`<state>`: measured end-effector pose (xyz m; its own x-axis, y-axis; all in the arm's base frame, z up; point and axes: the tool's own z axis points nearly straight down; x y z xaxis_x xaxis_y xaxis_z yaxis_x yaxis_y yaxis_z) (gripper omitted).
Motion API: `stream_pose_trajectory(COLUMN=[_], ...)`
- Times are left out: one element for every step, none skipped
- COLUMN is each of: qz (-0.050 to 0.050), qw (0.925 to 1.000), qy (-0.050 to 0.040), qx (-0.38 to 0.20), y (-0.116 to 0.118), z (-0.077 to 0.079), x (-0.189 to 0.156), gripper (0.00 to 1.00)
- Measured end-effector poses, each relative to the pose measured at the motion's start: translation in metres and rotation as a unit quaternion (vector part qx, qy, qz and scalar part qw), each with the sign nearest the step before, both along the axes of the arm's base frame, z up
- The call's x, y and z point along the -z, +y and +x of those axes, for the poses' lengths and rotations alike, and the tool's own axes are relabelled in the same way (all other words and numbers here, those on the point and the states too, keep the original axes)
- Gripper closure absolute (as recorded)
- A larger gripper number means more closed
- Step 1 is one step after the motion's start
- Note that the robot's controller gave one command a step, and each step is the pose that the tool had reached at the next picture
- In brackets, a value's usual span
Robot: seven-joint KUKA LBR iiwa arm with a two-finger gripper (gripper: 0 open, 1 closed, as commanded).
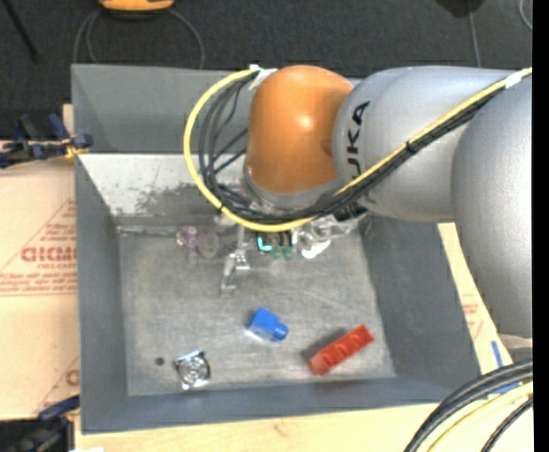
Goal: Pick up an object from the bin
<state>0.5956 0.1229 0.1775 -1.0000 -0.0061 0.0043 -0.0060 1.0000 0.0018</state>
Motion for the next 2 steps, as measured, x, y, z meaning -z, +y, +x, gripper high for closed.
stream_pose_trajectory(qz=[-0.001, 0.001], qw=[0.9798, 0.9874], qy=[0.0003, -0.0048], qx=[-0.2, -0.158], y=[-0.072, -0.11], z=[-0.087, -0.08], x=[0.066, 0.101], gripper=[0.0, 0.0])
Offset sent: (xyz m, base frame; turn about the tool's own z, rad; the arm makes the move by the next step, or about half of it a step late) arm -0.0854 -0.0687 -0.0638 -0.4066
